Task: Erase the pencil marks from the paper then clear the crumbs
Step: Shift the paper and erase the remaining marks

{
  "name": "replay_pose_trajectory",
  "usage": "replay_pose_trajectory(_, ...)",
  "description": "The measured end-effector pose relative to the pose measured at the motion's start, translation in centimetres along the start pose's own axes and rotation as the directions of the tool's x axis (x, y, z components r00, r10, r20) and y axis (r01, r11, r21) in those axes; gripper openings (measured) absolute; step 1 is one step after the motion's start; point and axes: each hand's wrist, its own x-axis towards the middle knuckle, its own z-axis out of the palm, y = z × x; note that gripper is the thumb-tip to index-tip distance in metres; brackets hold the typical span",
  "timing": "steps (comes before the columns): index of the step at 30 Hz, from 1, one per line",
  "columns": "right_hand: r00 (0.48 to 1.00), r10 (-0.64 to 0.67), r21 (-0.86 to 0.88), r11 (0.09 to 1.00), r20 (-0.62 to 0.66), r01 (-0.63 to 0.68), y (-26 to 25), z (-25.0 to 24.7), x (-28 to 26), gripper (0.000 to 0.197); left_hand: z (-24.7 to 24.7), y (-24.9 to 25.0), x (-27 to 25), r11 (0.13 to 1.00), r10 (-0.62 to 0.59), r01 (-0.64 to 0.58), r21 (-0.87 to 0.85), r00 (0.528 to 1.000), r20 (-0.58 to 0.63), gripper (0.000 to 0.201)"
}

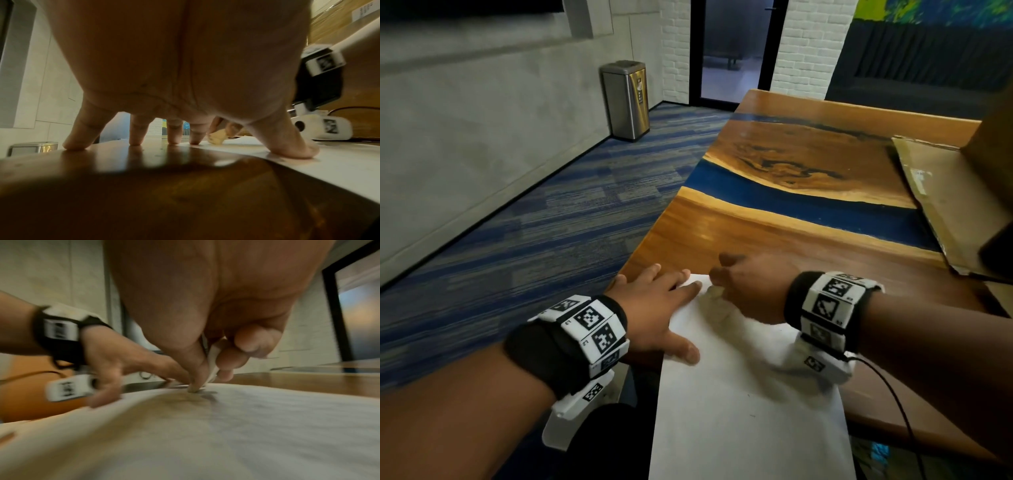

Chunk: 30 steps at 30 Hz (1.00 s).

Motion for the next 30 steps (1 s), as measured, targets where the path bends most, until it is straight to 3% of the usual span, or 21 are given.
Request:
replay_pose_trajectory(3, 0.962, -0.261, 0.074, 0.964, 0.075, 0.256, -2.6, 0.3, -1.3, 0.027, -0.3, 0.0, 0.0, 1.000, 0.010, -0.010, -0.013, 1.000, 0.001, 0.119)
replay_pose_trajectory(4, 0.963, -0.257, 0.069, 0.965, 0.084, 0.251, -2.3, 0.4, -1.1, 0.027, -0.3, 0.0, 0.0, 1.000, 0.011, -0.011, -0.006, 1.000, 0.005, 0.119)
replay_pose_trajectory(7, 0.999, 0.017, 0.021, 1.000, 0.033, -0.018, 0.4, 0.1, 0.2, 0.030, -0.3, 0.1, -0.2, 1.000, -0.003, 0.003, 0.009, 1.000, 0.015, 0.119)
replay_pose_trajectory(8, 0.999, 0.047, -0.004, 0.999, 0.013, -0.047, 0.8, 0.1, 0.1, 0.028, -0.4, 0.2, -0.1, 1.000, -0.004, 0.004, 0.010, 1.000, 0.016, 0.119)
replay_pose_trajectory(9, 1.000, 0.017, 0.000, 1.000, 0.002, -0.017, 0.5, 0.2, -0.1, 0.027, -0.3, 0.2, -0.1, 1.000, -0.004, 0.004, 0.007, 1.000, 0.016, 0.119)
replay_pose_trajectory(12, 0.970, -0.231, 0.069, 0.972, 0.071, 0.226, -2.0, 0.5, -1.3, 0.024, -0.5, 0.2, -0.1, 1.000, 0.003, -0.003, -0.011, 1.000, 0.014, 0.118)
replay_pose_trajectory(13, 0.964, -0.250, 0.066, 0.967, 0.094, 0.245, -1.9, 0.6, -1.3, 0.024, -0.6, 0.2, 0.0, 1.000, 0.005, -0.005, 0.000, 1.000, 0.015, 0.118)
replay_pose_trajectory(17, 0.998, 0.052, 0.004, 0.999, 0.023, -0.052, 0.9, 0.0, -0.2, 0.029, -0.5, 0.2, 0.2, 0.999, 0.006, -0.006, 0.044, 1.000, 0.019, 0.117)
replay_pose_trajectory(18, 0.999, 0.039, -0.001, 0.999, 0.011, -0.039, 0.8, 0.2, -0.5, 0.030, -0.4, 0.2, 0.3, 0.999, 0.007, -0.008, 0.044, 1.000, 0.018, 0.116)
replay_pose_trajectory(22, 0.959, -0.256, 0.061, 0.966, 0.125, 0.250, -2.6, 0.4, -2.2, 0.028, -0.7, 0.2, 0.3, 0.999, 0.019, -0.019, 0.025, 1.000, 0.021, 0.114)
replay_pose_trajectory(23, 0.966, -0.228, 0.043, 0.974, 0.124, 0.224, -1.9, 0.4, -1.8, 0.029, -0.8, 0.2, 0.3, 0.999, 0.019, -0.020, 0.033, 0.999, 0.025, 0.114)
replay_pose_trajectory(26, 0.999, 0.016, -0.009, 1.000, 0.037, -0.016, 0.6, 0.2, -0.6, 0.034, -0.8, 0.3, 0.4, 0.998, 0.011, -0.013, 0.054, 0.999, 0.031, 0.116)
replay_pose_trajectory(28, 1.000, -0.005, -0.008, 1.000, 0.018, 0.005, -0.1, 0.7, -0.8, 0.035, -0.7, 0.4, 0.4, 0.998, 0.013, -0.014, 0.053, 1.000, 0.018, 0.117)
replay_pose_trajectory(30, 0.991, -0.124, 0.053, 0.991, 0.055, 0.121, -2.3, 0.9, -1.2, 0.033, -0.8, 0.3, 0.3, 0.999, 0.017, -0.018, 0.027, 1.000, 0.016, 0.119)
